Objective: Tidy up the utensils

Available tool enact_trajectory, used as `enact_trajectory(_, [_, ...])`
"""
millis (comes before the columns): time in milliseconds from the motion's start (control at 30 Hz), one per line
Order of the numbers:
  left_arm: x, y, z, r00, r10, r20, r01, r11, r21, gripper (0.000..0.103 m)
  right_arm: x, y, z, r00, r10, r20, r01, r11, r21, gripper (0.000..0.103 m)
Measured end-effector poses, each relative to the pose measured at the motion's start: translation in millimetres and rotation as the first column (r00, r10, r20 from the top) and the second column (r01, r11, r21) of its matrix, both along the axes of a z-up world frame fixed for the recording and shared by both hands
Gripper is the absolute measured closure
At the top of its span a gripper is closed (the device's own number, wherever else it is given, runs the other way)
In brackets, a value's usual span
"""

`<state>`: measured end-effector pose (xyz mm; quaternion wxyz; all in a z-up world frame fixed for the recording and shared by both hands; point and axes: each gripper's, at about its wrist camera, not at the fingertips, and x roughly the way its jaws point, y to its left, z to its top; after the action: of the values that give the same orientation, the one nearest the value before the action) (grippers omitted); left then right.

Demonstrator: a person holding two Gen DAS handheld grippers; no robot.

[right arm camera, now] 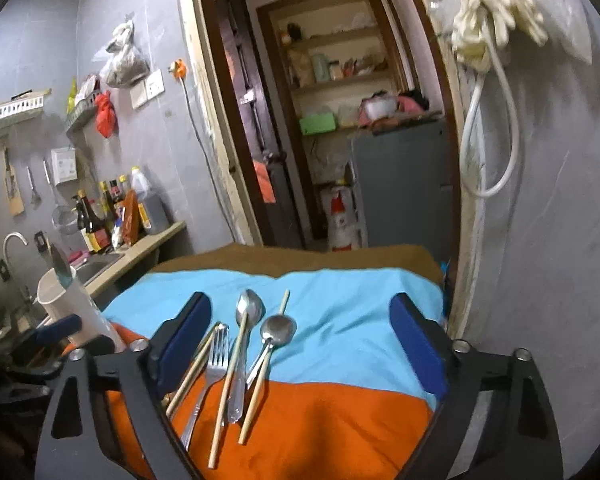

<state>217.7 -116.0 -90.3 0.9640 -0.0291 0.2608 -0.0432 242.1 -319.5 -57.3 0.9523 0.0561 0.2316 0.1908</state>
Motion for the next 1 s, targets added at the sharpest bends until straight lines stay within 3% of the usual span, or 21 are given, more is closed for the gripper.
enact_trajectory(133, [16.9, -2.3, -19.2, 0.996, 0.004, -0.085, -0.004, 1.000, 0.001, 0.032, 12.7, 0.5, -11.6, 0.998, 0.025, -0.053, -0.025, 1.000, 0.002, 0.028])
enact_trajectory(300, [30.5, 1.6, -39.0, 0.981, 0.034, -0.192, -0.036, 0.999, -0.009, 0.057, 21.7, 6.5, -26.8, 0.990, 0.066, -0.126, -0.067, 0.998, -0.008, 0.043])
enact_trajectory(400, [36.8, 6.4, -47.5, 0.969, 0.039, -0.245, -0.046, 0.999, -0.023, 0.065, 24.6, 11.0, -34.7, 0.983, 0.085, -0.165, -0.089, 0.996, -0.016, 0.049])
enact_trajectory(767, [59.5, 21.2, -66.4, 0.929, 0.026, -0.368, -0.063, 0.994, -0.089, 0.083, 45.6, 28.0, -49.1, 0.953, 0.136, -0.269, -0.153, 0.987, -0.042, 0.062])
enact_trajectory(1000, [69.2, 28.1, -68.5, 0.918, -0.005, -0.397, -0.056, 0.989, -0.140, 0.092, 59.6, 36.9, -58.2, 0.927, 0.162, -0.338, -0.182, 0.983, -0.028, 0.068])
